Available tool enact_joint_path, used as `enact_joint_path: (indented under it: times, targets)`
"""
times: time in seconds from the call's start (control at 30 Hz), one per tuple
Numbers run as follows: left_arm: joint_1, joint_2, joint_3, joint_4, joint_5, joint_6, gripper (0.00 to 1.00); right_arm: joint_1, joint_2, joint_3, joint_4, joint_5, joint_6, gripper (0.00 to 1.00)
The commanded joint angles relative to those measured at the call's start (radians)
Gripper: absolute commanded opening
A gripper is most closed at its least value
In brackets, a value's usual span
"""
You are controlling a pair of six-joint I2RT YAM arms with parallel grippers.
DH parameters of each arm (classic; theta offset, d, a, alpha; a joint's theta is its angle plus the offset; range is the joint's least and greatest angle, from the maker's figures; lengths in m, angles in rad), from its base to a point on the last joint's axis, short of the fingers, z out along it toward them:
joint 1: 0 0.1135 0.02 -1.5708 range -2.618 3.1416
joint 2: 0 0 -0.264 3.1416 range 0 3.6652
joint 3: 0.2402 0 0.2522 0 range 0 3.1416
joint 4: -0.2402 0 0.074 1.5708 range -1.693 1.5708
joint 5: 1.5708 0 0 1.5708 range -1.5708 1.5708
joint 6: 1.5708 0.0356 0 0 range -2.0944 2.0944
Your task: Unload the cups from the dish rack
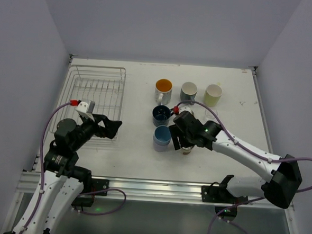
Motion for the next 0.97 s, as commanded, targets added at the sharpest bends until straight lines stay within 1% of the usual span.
enact_joint_path:
  times: [0.0,0.13,0.27,0.33,0.37,0.4,0.43,0.47,0.5,0.53,0.57,0.63,0.77,0.93]
  targets:
    - [-0.001,0.019,0.009,0.01,0.0,0.024,1.0,-0.002,-0.086,0.048,-0.066,0.053,0.005,0.72]
    - [-0.001,0.034,0.024,0.007,0.014,0.02,1.0,-0.002,-0.162,0.071,-0.102,0.091,0.009,0.74]
    - [-0.001,0.047,0.079,0.017,0.042,-0.008,1.0,-0.002,-0.28,0.096,-0.079,0.117,0.002,0.76]
    - [-0.001,0.043,0.12,0.043,0.048,-0.025,1.0,-0.002,-0.386,0.097,-0.01,0.131,-0.018,0.79]
    - [-0.001,0.047,0.142,0.048,0.054,-0.028,1.0,-0.001,-0.43,0.089,0.05,0.145,-0.026,0.82]
    - [-0.001,0.05,0.165,0.048,0.055,-0.029,1.0,-0.001,-0.536,0.082,0.085,0.151,-0.038,0.88]
    - [-0.001,0.051,0.218,0.045,0.055,-0.029,1.0,-0.001,-0.594,0.07,0.123,0.157,-0.043,0.96]
    - [-0.001,0.054,0.246,0.044,0.048,-0.026,1.0,-0.001,-0.654,0.038,0.206,0.174,-0.052,0.99]
    - [-0.001,0.056,0.271,0.03,0.036,-0.017,1.0,-0.001,-0.713,0.021,0.239,0.183,-0.061,0.99]
    - [-0.001,0.056,0.316,0.021,0.019,-0.011,1.0,-0.001,-0.824,-0.013,0.266,0.185,-0.06,0.99]
    - [-0.001,0.053,0.335,0.015,-0.016,-0.005,1.0,-0.001,-0.875,-0.026,0.309,0.209,-0.06,0.99]
    - [-0.001,0.048,0.36,-0.001,-0.052,0.015,1.0,-0.001,-0.987,-0.047,0.334,0.228,-0.058,0.99]
    - [-0.001,0.019,0.332,-0.012,-0.101,0.028,1.0,-0.001,-1.041,-0.096,0.328,0.252,-0.06,0.99]
    - [-0.001,-0.001,0.263,-0.016,-0.158,0.023,1.0,-0.001,-1.003,-0.133,0.326,0.266,-0.043,0.99]
